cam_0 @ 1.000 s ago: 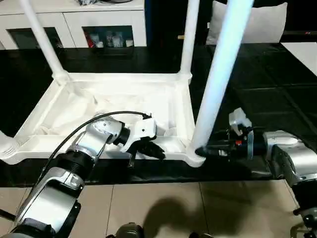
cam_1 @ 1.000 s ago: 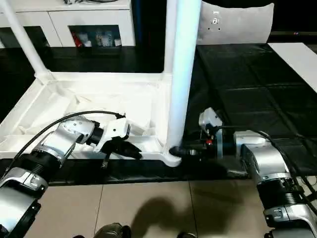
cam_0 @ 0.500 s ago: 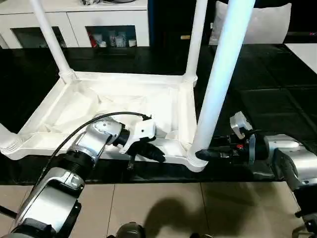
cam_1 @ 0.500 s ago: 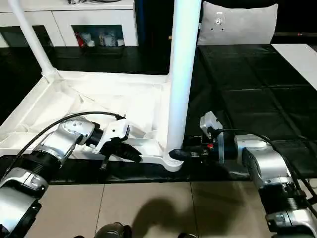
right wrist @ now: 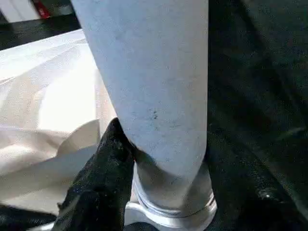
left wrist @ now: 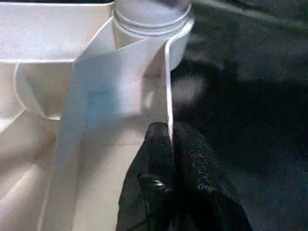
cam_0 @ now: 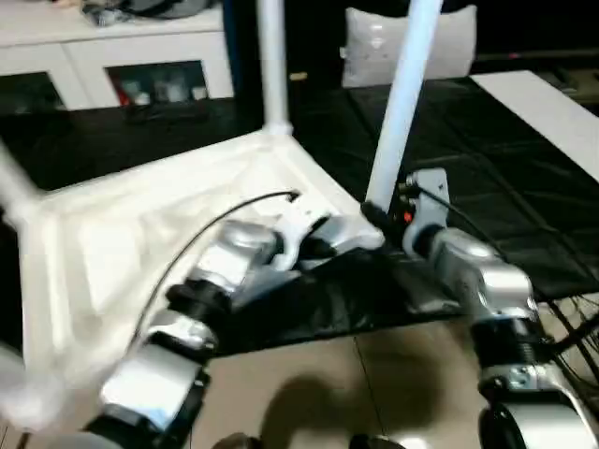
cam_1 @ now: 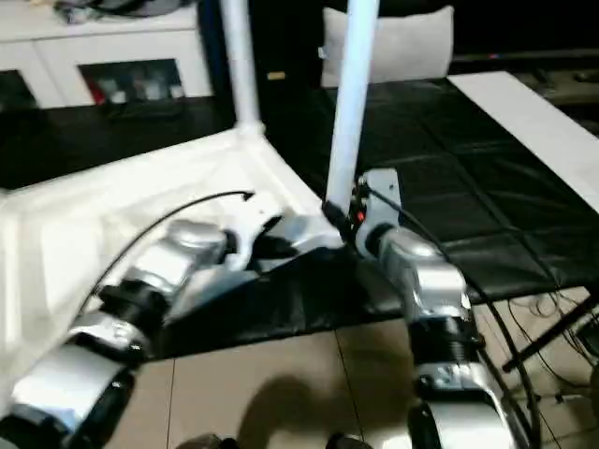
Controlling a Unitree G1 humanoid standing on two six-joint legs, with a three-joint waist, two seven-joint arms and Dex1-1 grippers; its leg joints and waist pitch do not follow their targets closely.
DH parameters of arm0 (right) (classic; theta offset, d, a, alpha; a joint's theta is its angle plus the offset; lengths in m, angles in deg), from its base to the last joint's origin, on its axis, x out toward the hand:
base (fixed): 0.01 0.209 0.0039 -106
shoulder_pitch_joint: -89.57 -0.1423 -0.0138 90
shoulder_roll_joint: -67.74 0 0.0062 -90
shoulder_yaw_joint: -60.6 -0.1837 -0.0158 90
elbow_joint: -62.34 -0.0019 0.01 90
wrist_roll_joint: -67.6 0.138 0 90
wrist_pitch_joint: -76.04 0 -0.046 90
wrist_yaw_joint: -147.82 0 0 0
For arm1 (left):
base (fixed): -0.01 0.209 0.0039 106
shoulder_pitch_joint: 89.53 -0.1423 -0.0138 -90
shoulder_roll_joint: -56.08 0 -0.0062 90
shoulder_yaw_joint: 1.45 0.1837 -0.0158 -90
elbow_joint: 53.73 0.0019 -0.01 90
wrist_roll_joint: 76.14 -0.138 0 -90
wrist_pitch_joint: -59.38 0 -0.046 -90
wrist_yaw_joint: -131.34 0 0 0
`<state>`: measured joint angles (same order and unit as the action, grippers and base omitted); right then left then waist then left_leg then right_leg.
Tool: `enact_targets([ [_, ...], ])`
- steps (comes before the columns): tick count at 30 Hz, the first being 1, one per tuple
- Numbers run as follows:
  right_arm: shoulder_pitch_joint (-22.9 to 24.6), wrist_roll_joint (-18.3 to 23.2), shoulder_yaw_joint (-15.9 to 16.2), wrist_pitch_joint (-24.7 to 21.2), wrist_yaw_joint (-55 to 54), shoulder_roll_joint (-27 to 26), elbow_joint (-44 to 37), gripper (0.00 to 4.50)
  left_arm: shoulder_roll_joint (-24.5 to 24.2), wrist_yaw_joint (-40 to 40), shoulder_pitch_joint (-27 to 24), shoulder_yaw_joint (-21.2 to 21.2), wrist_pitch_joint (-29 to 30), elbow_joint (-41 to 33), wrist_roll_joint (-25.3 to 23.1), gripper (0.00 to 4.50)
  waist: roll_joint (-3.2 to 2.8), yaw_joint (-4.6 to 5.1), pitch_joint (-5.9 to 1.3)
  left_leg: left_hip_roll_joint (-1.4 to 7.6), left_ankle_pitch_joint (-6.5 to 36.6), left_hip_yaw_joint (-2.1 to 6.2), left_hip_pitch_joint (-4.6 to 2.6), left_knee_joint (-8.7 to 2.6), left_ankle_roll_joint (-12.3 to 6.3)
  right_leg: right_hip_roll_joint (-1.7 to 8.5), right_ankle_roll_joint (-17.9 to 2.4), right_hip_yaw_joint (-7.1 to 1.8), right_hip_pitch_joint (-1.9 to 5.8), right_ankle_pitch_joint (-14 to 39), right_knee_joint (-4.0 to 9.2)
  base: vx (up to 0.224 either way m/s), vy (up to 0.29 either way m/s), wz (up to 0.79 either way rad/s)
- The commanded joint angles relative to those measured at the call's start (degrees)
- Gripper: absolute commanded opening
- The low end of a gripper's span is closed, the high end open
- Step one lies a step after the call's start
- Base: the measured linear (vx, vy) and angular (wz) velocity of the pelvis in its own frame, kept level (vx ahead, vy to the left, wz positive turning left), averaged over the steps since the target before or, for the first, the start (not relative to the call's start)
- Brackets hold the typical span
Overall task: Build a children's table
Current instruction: Rotate leg to tighten
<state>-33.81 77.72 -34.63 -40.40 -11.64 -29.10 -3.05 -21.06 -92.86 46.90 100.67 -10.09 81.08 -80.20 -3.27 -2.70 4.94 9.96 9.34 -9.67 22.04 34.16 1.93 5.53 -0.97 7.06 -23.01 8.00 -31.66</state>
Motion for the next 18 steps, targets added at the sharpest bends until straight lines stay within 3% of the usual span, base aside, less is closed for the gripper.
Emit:
enact_targets([
  [1, 0.22, 0.02, 3.35, 0.45, 2.86, -2.24, 0.18, 2.76, 0.61, 0.63, 1.10, 0.16, -0.83, -1.05, 0.51, 0.00, 0.62, -0.56, -4.40, 2.31, 20.66, 1.49, -1.12, -4.48, -2.12, 4.08, -6.74, -2.24, 2.81, 25.71, 4.82, 0.000, 0.000, 0.00],
  [3, 0.80, -0.17, 3.61, 0.41, 4.79, -2.22, -1.02, 2.76, 0.05, -0.01, 0.68, 0.60, -1.71, -1.47, 0.24, 0.00, 0.79, -1.01, -4.62, 2.36, 17.27, 1.18, -0.93, -4.36, -3.31, 4.04, -8.57, -2.60, 3.05, 21.75, 4.15, 0.000, 0.000, 0.00],
  [6, 1.20, -0.21, 3.45, 1.37, 5.65, -1.03, -1.12, 3.12, -0.95, -0.79, 0.36, 0.93, -2.99, -1.58, -0.18, 0.00, 0.69, -1.45, -4.69, 2.48, 15.46, 1.01, -1.00, -4.24, -3.85, 3.98, -9.68, -2.79, 3.05, 20.39, 3.81, 0.000, 0.000, 0.00],
  [8, 1.49, 0.38, 3.43, 2.29, 7.10, 0.35, -0.88, 3.19, -1.63, -1.04, 0.09, 1.05, -4.39, -1.52, -0.54, 0.00, 0.42, -1.71, -4.74, 2.54, 15.12, 1.07, -0.92, -4.24, -3.86, 4.00, -9.55, -2.74, 3.16, 20.67, 3.78, 0.000, 0.000, 0.00],
  [14, 3.31, 1.81, 3.33, 4.80, 17.85, 7.23, -1.44, 3.81, -4.91, -6.42, -1.80, 2.59, -7.94, -1.98, -0.68, 0.00, 0.66, -2.46, -4.84, 2.82, 13.75, 0.93, -0.84, -4.20, -4.53, 3.85, -10.18, -2.90, 3.28, 18.13, 3.40, 0.000, 0.000, 0.00],
  [18, 4.02, 2.99, 2.98, 6.78, 25.99, 10.97, -1.88, 4.12, -7.31, -12.13, -2.86, 4.07, -10.09, -2.56, -0.47, 0.00, 0.50, -2.96, -4.82, 3.02, 14.45, 0.89, -0.91, -4.24, -4.64, 3.83, -10.73, -2.85, 3.28, 18.25, 3.33, 0.000, 0.000, 0.00],
])
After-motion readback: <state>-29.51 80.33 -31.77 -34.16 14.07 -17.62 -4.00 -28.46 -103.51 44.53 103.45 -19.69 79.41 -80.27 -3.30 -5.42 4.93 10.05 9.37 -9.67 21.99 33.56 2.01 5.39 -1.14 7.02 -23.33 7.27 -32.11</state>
